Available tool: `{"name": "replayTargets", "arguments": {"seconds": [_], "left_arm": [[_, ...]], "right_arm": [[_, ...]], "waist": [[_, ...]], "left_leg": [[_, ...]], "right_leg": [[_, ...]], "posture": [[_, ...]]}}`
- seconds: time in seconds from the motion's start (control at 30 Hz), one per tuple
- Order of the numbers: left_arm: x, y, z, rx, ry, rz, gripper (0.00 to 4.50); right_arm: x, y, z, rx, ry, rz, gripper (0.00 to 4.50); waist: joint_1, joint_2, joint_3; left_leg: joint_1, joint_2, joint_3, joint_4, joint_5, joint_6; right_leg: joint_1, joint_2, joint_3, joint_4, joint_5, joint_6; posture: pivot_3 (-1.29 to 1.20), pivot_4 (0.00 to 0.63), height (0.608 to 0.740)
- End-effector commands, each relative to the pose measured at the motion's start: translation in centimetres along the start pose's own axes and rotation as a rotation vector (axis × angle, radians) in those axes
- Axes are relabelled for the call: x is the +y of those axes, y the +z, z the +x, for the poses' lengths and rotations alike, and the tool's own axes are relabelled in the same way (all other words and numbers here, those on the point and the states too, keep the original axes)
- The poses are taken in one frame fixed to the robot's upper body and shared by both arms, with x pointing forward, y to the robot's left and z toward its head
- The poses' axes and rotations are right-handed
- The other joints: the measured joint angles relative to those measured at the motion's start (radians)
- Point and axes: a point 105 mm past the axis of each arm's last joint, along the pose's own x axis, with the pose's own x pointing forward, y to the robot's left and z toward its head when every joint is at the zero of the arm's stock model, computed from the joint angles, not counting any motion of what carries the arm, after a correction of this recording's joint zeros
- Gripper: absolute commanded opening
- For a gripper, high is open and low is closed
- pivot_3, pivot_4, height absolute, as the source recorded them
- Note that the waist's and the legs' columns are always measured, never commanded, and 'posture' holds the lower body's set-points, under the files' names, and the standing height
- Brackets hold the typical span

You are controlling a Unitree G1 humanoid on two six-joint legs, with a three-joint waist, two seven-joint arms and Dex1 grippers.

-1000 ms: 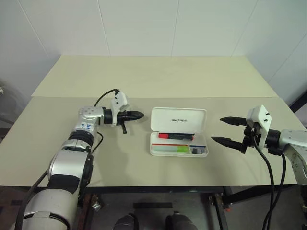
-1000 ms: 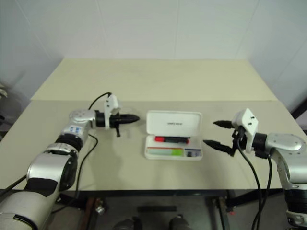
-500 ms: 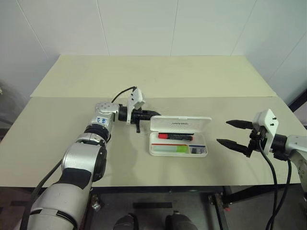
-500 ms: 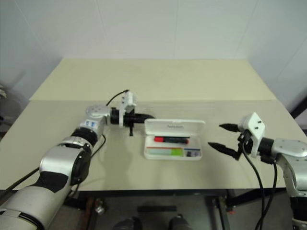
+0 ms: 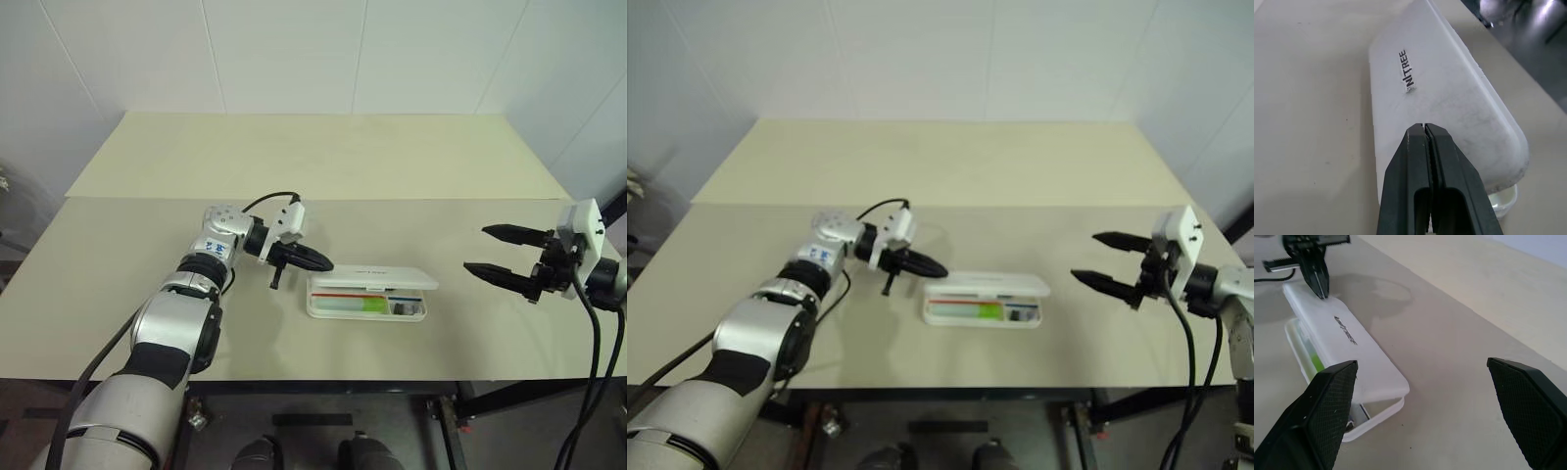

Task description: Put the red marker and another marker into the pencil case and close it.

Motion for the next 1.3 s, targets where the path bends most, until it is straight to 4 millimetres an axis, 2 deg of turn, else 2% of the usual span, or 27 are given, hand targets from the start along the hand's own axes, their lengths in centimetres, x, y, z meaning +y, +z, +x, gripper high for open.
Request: {"name": "replayTargets", "arguments": {"seconds": [0.03,0.2,0.47,0.6,0.77,0.87,1.07,1.3], "left_arm": [[-0.3,0.2,0.6,0.033,-0.038,0.076,0.04],[-1.0,-0.9,1.3,0.109,-0.081,0.126,0.04],[-1.9,-1.7,2.2,0.203,-0.161,0.236,0.04],[-2.4,-2.8,2.0,0.312,-0.21,0.341,0.04],[-2.8,-2.9,2.3,0.307,-0.24,0.36,0.04],[-2.7,-2.6,2.6,0.277,-0.225,0.361,0.04],[-1.5,-0.4,2.3,0.098,-0.108,0.311,0.04],[0.4,2.7,-0.6,-0.219,0.117,0.206,0.04]], "right_arm": [[-0.5,2.2,-1.3,-0.046,0.005,-0.083,4.5],[0.7,1.7,-1.8,0.015,0.113,-0.113,4.5],[0.9,1.4,-1.8,0.056,0.182,-0.155,4.5],[0.9,1.2,-1.5,0.06,0.196,-0.169,4.5],[1.0,1.0,-0.6,0.051,0.199,-0.18,4.5],[0.9,1.1,-0.3,0.042,0.198,-0.185,4.5],[1.2,1.1,0.0,0.028,0.216,-0.178,4.5],[1.5,1.0,0.5,0.01,0.231,-0.163,4.5]], "waist": [[0.0,0.0,0.0],[0.0,0.0,0.0],[0.0,0.0,0.0],[-0.001,0.0,0.0],[-0.004,0.0,0.0],[-0.003,0.0,0.0],[-0.001,0.0,0.0],[-0.001,0.0,0.0]], "left_leg": [[0.0,0.0,0.0,0.0,0.0,0.0],[0.0,0.0,0.0,0.001,-0.002,0.003],[0.0,0.0,-0.001,0.004,-0.003,0.004],[0.001,0.0,-0.001,0.007,-0.003,0.005],[0.007,0.001,-0.002,0.007,-0.004,0.006],[0.007,0.001,-0.003,0.007,-0.004,0.007],[0.005,0.0,-0.003,0.007,-0.005,0.007],[-0.003,0.001,-0.003,0.01,-0.005,0.007]], "right_leg": [[0.0,0.0,0.0,0.0,0.0,0.0],[0.0,0.0,0.0,0.0,0.0,0.0],[0.001,-0.001,0.0,0.002,0.0,0.0],[0.003,-0.001,0.001,0.004,0.0,0.0],[0.009,-0.001,0.005,0.004,0.0,0.0],[0.009,-0.001,0.006,0.003,0.0,0.0],[0.008,-0.002,0.006,0.002,0.0,0.0],[0.0,-0.002,0.004,0.005,0.0,0.0]], "posture": [[0.0,0.15,0.74],[0.0,0.15,0.74],[0.0,0.15,0.74],[0.0,0.15,0.74],[0.0,0.15,0.74],[0.0,0.15,0.74],[0.0,0.15,0.74],[0.0,0.15,0.74]]}}
